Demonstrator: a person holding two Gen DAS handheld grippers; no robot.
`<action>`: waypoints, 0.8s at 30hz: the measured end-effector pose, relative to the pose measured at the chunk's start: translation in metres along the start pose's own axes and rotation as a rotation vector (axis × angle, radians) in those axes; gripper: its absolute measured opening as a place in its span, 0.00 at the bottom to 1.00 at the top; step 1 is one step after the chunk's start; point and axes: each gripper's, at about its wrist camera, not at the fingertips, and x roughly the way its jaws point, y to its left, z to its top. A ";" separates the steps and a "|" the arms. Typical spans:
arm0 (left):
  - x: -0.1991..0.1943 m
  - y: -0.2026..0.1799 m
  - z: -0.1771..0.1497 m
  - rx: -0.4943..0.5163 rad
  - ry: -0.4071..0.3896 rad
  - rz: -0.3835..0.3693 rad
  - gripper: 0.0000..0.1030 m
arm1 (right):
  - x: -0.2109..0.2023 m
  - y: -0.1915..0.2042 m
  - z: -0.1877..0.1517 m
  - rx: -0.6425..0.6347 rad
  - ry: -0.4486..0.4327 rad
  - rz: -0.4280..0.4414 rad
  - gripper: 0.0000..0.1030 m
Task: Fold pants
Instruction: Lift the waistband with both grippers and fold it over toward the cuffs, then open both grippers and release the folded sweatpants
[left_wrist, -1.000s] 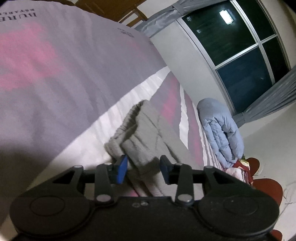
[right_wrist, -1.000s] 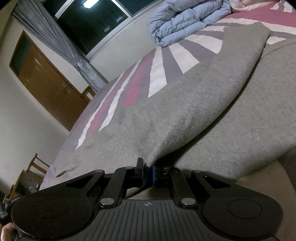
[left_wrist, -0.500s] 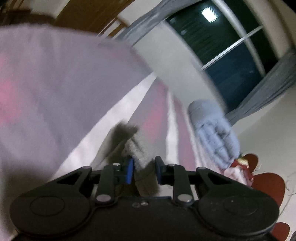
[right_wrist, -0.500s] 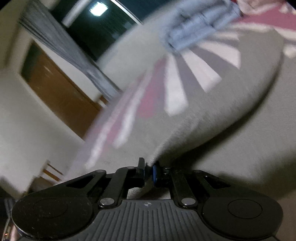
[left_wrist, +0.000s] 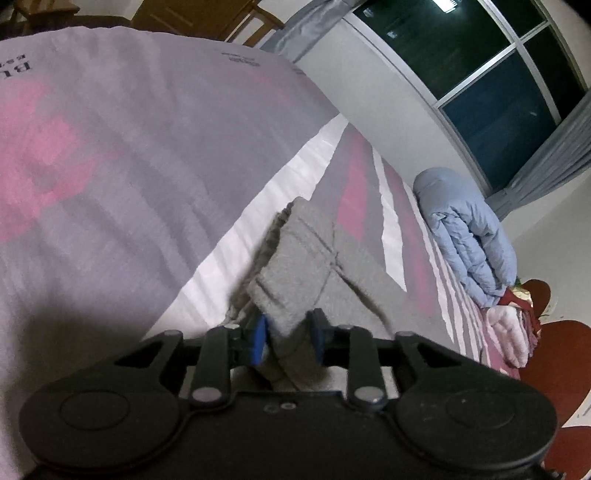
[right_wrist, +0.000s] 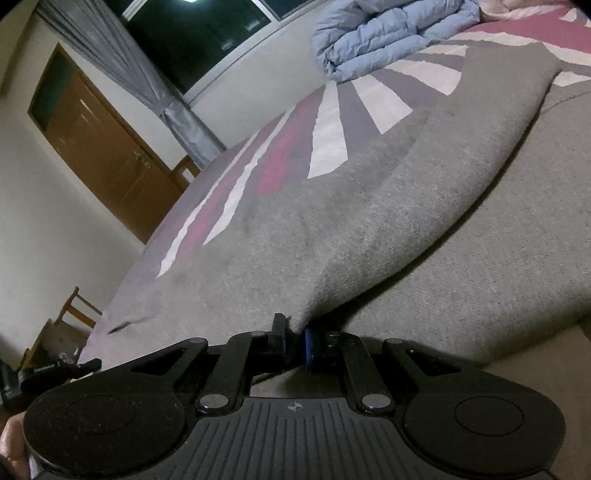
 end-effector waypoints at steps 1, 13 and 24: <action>-0.004 0.000 -0.001 0.003 -0.003 -0.001 0.22 | -0.001 -0.001 0.001 0.003 -0.001 0.002 0.08; -0.019 -0.108 -0.035 0.341 -0.123 0.212 0.67 | -0.051 0.001 0.031 0.016 -0.140 -0.049 0.37; 0.048 -0.177 -0.115 0.594 -0.034 0.360 0.89 | -0.011 -0.001 0.087 -0.076 -0.123 -0.308 0.37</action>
